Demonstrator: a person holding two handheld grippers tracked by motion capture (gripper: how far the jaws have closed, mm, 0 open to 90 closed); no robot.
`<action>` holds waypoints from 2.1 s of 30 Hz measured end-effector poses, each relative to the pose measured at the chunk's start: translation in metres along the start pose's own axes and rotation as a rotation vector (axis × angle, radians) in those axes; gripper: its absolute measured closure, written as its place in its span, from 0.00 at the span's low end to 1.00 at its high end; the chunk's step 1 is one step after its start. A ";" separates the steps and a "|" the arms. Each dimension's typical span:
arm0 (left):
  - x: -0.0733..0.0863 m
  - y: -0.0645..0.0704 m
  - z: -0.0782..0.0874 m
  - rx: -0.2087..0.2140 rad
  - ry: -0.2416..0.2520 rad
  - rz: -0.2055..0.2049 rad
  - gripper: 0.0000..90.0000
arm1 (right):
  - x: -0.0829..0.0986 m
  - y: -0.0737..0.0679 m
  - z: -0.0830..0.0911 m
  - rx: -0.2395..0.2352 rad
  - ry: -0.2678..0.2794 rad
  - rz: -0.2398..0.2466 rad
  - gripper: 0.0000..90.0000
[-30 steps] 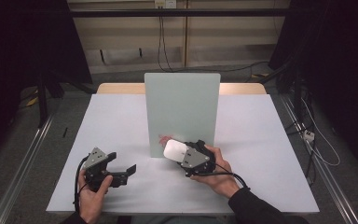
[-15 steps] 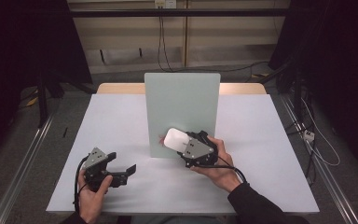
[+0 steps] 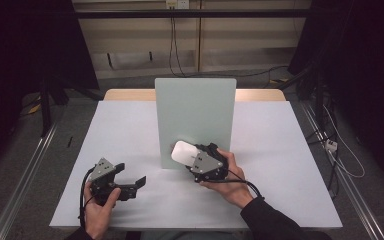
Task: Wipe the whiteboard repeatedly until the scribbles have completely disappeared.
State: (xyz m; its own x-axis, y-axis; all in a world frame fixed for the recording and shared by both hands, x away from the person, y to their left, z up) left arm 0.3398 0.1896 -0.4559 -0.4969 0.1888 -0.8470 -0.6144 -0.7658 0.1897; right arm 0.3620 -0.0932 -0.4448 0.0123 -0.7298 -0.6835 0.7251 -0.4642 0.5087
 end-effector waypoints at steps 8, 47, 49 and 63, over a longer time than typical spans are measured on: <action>0.000 0.000 0.000 0.002 0.000 -0.001 0.05 | 0.001 -0.019 -0.013 -0.055 -0.029 0.028 0.35; 0.000 0.000 0.001 0.004 0.005 -0.002 0.05 | -0.016 -0.016 -0.019 -0.053 -0.020 0.014 0.35; -0.001 0.000 0.001 0.003 0.005 -0.004 0.05 | -0.016 -0.018 -0.020 -0.061 -0.024 0.014 0.35; 0.000 -0.001 0.001 0.003 0.006 -0.002 0.05 | -0.017 0.000 -0.009 -0.035 -0.006 -0.026 0.35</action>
State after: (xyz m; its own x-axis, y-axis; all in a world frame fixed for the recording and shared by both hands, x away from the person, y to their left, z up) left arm 0.3399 0.1910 -0.4551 -0.4921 0.1862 -0.8504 -0.6170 -0.7637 0.1899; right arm 0.3677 -0.0757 -0.4379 -0.0106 -0.7207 -0.6931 0.7489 -0.4650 0.4721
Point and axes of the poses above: each handheld gripper's, and its own axes: z roughly backward along the jaws, x roughly out of its underside, y roughly to its right, the point moved 3 cm from there along -z, roughly forward along the jaws, and after that the axes turned 2 degrees about -y, right-handed, at the moved point
